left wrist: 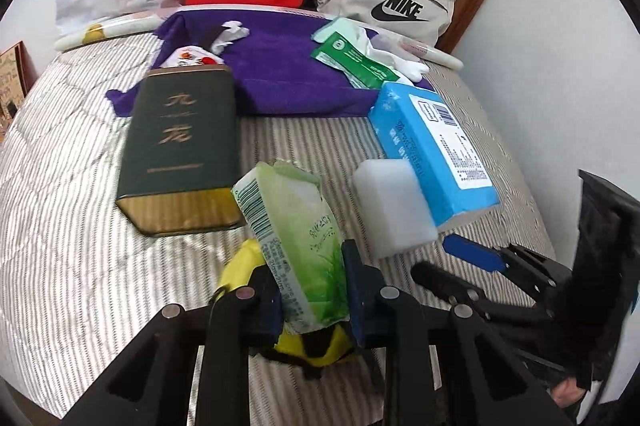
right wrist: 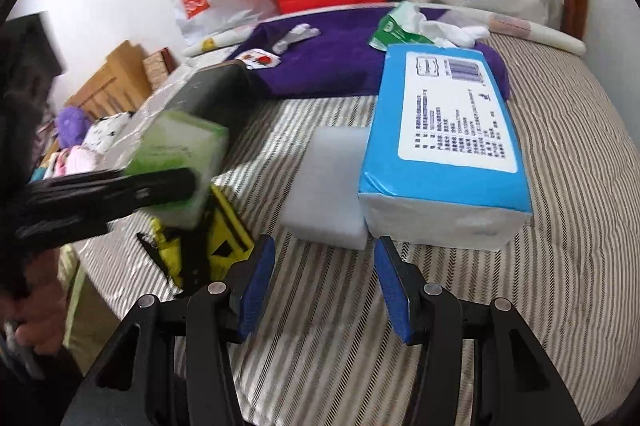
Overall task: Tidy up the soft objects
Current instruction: 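Grasp the light green tea packet with the left gripper while the right grasps the white sponge, then carry the tea packet and white sponge with both grippers over the purple cloth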
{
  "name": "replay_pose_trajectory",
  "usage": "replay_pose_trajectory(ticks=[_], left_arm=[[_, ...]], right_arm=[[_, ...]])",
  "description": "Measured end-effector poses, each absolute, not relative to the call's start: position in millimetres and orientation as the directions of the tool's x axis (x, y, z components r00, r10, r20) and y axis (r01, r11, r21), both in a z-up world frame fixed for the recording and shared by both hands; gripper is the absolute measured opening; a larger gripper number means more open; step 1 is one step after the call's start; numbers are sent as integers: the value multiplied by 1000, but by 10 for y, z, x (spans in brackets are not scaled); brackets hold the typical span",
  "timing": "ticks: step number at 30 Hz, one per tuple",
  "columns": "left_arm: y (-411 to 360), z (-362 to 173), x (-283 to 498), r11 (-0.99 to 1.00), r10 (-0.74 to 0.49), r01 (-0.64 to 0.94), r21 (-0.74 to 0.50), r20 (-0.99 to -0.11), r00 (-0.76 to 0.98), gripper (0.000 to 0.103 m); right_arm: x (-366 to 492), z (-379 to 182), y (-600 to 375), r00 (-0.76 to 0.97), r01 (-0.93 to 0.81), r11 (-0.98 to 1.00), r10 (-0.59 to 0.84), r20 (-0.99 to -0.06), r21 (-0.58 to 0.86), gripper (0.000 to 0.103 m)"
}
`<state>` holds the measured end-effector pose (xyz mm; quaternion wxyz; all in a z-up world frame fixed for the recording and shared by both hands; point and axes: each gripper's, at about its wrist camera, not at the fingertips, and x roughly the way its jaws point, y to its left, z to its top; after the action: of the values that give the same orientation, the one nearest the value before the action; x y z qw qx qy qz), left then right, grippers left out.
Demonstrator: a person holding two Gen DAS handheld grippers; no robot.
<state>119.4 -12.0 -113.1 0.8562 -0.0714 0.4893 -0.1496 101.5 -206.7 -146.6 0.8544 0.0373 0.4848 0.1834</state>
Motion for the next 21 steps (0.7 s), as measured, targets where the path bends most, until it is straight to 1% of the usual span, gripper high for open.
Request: replay_pose_trajectory(ticks=[4,5,8,13,14,16,17,21], left_arm=[[31,-1148,1134,944,-328,193,-267,-808,489,24],[74,-1155,1127,943,-333,191,-273,-805,491,24],[209,-1189,1111,935,-356,191,-300,-794,492,24],[338,-1244,1067,924,-383,199,-328,-784,488,24],[360,-1252,1058,922,-386,201,-330,-783,488,24],[407,-1261,1038,919,-395,206,-337,-777,490,24],[436,-1263,1029,918,-397,206,-339,-775,493,24],[533,-1276,999,921,-389,191,-340,-772,503,24]], right_arm=[[1063,-1517,-1967,456,-223,945,318,-831,239,52],[1058,-1516,-1947,462,-208,949,307,-832,235,53],[1057,-1504,-1894,497,-150,968,249,-831,201,65],[1115,-1565,-1815,496,-71,983,180,-849,167,65],[1123,-1573,-1808,500,-64,984,173,-849,164,64],[1132,-1593,-1800,503,-44,988,152,-850,151,58],[1129,-1598,-1804,504,-35,988,146,-851,149,49],[1040,-1593,-1829,496,-69,986,167,-852,153,49]])
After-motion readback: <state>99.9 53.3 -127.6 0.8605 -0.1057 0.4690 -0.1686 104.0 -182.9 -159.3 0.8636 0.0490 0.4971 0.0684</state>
